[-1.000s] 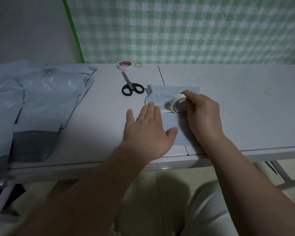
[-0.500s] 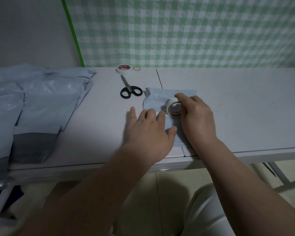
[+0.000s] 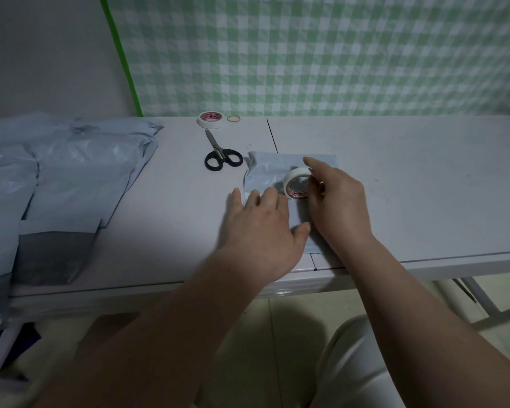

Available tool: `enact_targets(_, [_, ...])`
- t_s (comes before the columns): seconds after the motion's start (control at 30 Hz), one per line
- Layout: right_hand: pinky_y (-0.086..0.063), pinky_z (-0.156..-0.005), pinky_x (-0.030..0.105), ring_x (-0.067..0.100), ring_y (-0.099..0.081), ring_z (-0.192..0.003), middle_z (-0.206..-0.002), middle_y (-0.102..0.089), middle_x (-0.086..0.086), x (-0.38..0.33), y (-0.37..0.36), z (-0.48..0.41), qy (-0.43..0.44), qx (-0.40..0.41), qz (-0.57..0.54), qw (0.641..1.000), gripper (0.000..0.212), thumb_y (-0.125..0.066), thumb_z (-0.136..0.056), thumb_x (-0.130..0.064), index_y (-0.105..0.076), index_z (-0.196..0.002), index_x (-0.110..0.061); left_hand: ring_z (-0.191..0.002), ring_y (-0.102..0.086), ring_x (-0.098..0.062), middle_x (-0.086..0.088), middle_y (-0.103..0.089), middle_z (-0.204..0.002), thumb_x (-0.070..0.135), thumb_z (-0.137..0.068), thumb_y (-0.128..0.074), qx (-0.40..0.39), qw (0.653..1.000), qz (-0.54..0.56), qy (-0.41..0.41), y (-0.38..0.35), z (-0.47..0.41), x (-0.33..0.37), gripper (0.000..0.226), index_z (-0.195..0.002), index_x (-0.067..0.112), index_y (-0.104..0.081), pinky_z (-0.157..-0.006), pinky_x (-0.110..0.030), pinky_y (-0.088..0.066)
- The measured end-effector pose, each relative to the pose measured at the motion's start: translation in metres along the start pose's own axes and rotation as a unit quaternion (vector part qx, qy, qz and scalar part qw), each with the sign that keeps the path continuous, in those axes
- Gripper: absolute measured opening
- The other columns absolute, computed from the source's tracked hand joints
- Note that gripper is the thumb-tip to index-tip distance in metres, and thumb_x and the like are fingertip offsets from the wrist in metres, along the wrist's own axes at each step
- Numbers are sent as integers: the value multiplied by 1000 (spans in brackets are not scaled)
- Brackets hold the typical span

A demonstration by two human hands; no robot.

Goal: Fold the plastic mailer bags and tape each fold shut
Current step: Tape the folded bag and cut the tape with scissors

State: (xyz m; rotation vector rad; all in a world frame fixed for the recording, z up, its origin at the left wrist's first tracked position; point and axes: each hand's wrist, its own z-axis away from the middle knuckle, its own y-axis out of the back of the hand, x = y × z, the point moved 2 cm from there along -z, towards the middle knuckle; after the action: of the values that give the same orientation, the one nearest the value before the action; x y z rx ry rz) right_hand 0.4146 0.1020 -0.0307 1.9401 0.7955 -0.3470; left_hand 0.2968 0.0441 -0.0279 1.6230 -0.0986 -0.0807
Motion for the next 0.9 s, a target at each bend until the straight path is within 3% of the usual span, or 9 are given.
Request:
enact_targets(0.1, [-32,-74,8,15,-63,-91,-101,-70,0,6,1,-4,-49,-17,-41,998,35,-61,-89,-18,-62,-124,-19,-131,-32,-27,-7,-39,-137,55,-94,-16,3,1000,-17,1,-2,0,0,66,-142,13,-31,-115,-53,-9])
enact_targets(0.33, [-32,-76,9,18,-62,-101,-113,-69,1,10,-3,-4,-44,-30,-46,998,35,-59,-91,-17,-62,-126,-20,-130,-32,-31,-7,-37,-138,57,-94,-18,3,999,-31,6,-4,-1,0,66,-142,14,-30,-114,-53,-10])
enact_targets(0.53, [-38,-86,26,28,-56,-107,-112,-67,10,8,-1,-2,-43,-7,-29,999,40,-50,-93,-7,-57,-131,-18,-130,-34,-31,-7,-37,-137,58,-93,-19,3,999,-32,6,-4,-1,0,68,-142,14,-29,-114,-53,-11])
enact_targets(0.6, [-39,-82,29,31,-54,-103,-105,-66,11,10,0,-2,-52,5,-23,998,44,-46,-92,-4,-56,-132,-19,-130,-33,-31,-7,-37,-138,59,-93,-18,2,1000,-30,6,-4,-1,0,69,-144,13,-27,-114,-53,-11])
enact_targets(0.8, [-25,-74,20,31,-45,-103,-100,-58,13,11,4,1,-77,40,18,996,54,-37,-89,5,-57,-131,-22,-129,-34,-30,-6,-37,-136,59,-93,-18,-7,1000,-30,4,-4,-2,1,68,-142,13,-29,-114,-53,-12])
enact_targets(0.9, [-27,-75,24,31,-43,-104,-101,-56,14,9,6,2,-71,41,33,996,53,-36,-89,3,-58,-130,-22,-130,-33,-31,-6,-36,-138,58,-93,-18,-11,999,-33,4,-4,-3,0,68,-144,14,-27,-114,-53,-11])
